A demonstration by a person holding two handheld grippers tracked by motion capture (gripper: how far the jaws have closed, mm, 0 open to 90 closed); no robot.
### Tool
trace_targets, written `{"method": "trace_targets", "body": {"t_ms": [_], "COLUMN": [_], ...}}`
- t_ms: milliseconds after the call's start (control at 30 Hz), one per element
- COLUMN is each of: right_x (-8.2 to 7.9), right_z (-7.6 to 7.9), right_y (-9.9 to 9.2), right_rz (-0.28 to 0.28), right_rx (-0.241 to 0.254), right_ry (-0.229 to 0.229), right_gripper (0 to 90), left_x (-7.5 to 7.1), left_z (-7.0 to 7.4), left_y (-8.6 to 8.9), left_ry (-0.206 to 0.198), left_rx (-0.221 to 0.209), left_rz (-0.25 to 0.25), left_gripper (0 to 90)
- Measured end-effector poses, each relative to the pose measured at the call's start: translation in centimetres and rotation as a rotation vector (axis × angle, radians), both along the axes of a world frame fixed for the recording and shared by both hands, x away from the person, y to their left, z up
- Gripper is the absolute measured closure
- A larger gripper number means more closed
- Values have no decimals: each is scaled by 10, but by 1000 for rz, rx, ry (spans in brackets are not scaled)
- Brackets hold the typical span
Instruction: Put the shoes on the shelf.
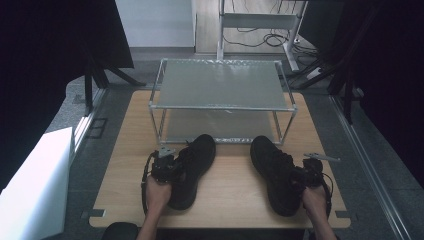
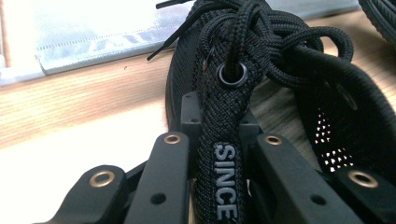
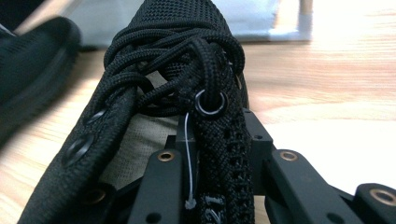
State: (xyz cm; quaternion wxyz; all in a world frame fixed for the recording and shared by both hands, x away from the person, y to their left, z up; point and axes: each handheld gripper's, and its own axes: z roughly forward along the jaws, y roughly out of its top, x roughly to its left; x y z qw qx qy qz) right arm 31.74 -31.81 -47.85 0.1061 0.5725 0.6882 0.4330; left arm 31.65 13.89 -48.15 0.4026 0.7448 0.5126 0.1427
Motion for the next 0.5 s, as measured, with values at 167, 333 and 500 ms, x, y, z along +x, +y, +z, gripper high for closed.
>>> {"method": "trace_targets", "body": {"t_ms": [167,333,500], "right_x": [0,2,4], "right_z": [5,10,15], "right_y": [3,10,18], "right_rz": [10,27,36], "right_rx": [66,142,202], "right_ry": [-16,-23,-31], "right_gripper": [740,738,738], "left_x": [0,-2,-6], "left_z": [0,9,19], "left_y": [6,4,3], "left_ry": [18,-5,-22], "left_rx": [-106,-142,-212], "left_rz": [-9,-16,-22], "left_gripper": [801,800,800]}}
